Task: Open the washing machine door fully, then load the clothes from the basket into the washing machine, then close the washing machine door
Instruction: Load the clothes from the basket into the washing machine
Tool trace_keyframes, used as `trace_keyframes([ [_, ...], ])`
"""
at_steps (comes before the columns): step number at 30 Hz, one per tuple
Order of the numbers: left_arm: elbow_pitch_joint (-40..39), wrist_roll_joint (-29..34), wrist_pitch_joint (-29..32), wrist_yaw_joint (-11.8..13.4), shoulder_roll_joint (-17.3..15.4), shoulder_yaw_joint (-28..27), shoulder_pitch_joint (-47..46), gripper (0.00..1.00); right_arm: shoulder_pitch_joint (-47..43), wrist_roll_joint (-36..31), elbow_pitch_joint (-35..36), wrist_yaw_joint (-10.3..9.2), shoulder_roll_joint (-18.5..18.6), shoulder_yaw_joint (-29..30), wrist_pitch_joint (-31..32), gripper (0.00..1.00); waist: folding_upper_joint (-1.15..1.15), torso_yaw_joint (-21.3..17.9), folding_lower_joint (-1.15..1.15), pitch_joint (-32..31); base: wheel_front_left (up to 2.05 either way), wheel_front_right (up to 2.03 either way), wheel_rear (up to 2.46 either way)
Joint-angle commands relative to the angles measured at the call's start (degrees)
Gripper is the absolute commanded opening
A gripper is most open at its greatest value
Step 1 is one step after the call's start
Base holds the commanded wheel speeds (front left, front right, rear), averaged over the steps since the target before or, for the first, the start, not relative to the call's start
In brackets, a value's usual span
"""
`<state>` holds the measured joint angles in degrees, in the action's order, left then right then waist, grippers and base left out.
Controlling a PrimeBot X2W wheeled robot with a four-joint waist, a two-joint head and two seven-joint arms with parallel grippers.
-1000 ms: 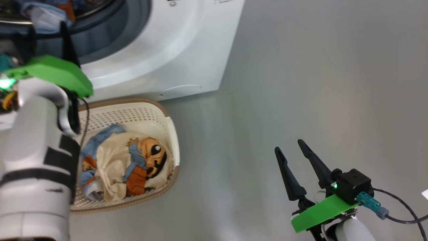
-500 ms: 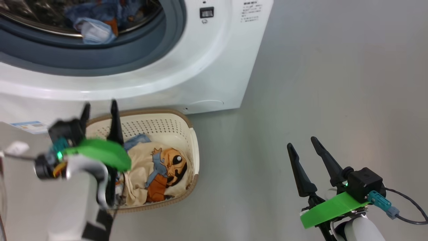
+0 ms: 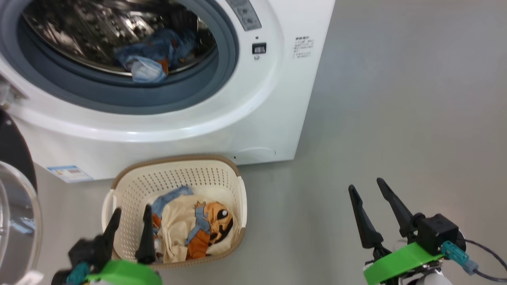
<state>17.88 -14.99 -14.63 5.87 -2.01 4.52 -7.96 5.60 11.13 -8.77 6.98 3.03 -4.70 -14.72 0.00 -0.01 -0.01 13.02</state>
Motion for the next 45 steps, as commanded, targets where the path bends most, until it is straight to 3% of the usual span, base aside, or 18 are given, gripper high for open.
trace_keyframes([
  [1,-2.33,0.48,-0.37,0.29,-0.93,-2.4,0.95,1.0,-0.66,-0.39,1.53,0.51,0.12,-1.12,-0.28,1.0,0.0,0.54,0.01,-2.89,0.0,0.0,0.0],
  [7,-7.88,1.5,-0.37,-0.52,-0.91,-4.74,8.95,1.0,-3.15,-0.55,1.68,0.51,0.44,-1.15,-0.28,1.0,0.0,0.82,0.01,-7.07,0.0,0.0,0.0],
  [19,-13.6,-0.04,-0.37,0.54,-0.88,-4.85,18.8,1.0,-7.83,-0.67,2.5,0.51,1.21,-0.35,-0.28,1.0,0.0,0.56,0.01,-13.93,0.0,0.0,0.0],
  [34,-16.18,0.67,-0.37,1.32,-0.88,-4.79,21.49,1.0,-8.74,-0.54,2.84,0.51,1.13,-0.14,-0.28,1.0,0.0,-0.1,0.01,-14.79,0.0,0.0,0.0],
  [45,-11.55,4.2,-0.37,0.96,-1.09,-1.63,18.03,1.0,-7.37,-0.17,2.85,0.51,0.54,-1.25,-0.28,1.0,0.0,-1.23,0.01,-11.62,0.0,0.0,0.0],
])
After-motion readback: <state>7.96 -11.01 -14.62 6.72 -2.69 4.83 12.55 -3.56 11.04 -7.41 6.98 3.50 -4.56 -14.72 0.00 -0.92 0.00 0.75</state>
